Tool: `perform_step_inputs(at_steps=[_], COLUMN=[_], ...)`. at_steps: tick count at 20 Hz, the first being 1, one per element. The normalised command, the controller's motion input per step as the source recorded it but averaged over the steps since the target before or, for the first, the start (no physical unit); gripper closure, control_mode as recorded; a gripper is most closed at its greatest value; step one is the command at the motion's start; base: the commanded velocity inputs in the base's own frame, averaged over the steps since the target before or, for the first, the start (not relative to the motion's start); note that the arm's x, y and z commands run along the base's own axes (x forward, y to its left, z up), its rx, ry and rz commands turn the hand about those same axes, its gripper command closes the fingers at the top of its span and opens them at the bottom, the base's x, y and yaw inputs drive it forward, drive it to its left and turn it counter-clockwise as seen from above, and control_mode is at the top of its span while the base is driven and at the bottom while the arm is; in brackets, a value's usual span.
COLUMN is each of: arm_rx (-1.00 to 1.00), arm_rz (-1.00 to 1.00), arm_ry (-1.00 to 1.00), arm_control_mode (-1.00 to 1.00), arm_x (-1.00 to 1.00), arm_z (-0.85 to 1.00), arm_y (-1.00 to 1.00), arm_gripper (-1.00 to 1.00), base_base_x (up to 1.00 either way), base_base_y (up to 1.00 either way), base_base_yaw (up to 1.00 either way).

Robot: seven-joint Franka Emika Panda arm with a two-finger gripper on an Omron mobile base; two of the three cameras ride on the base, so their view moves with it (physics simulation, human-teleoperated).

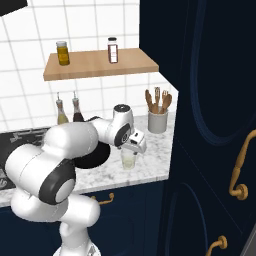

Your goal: Grab a lemon wedge from the fridge and one ice cube from the ice bowl, and put them in the glass of lemonade.

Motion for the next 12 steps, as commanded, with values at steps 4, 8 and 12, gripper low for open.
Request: perform_step_inputs(at_steps=[4, 8, 12], arm_rx=[0.02, 0.02, 0.03], arm_rz=[0.0, 0.0, 0.0], arm_ry=[-0.11, -0.15, -0.1], arm_control_mode=[-1.0, -1.0, -1.0], arm_x=[-0.34, -0.35, -0.17], arm_z=[0.13, 0.25, 0.47], arm_y=[0.0, 0.0, 0.08], arm_gripper=[-1.0, -1.0, -1.0], base_base_x=[0.0, 0.0, 0.0], base_base_y=[0.0, 0.0, 0.0], base_base_yaw=[0.0, 0.0, 0.0])
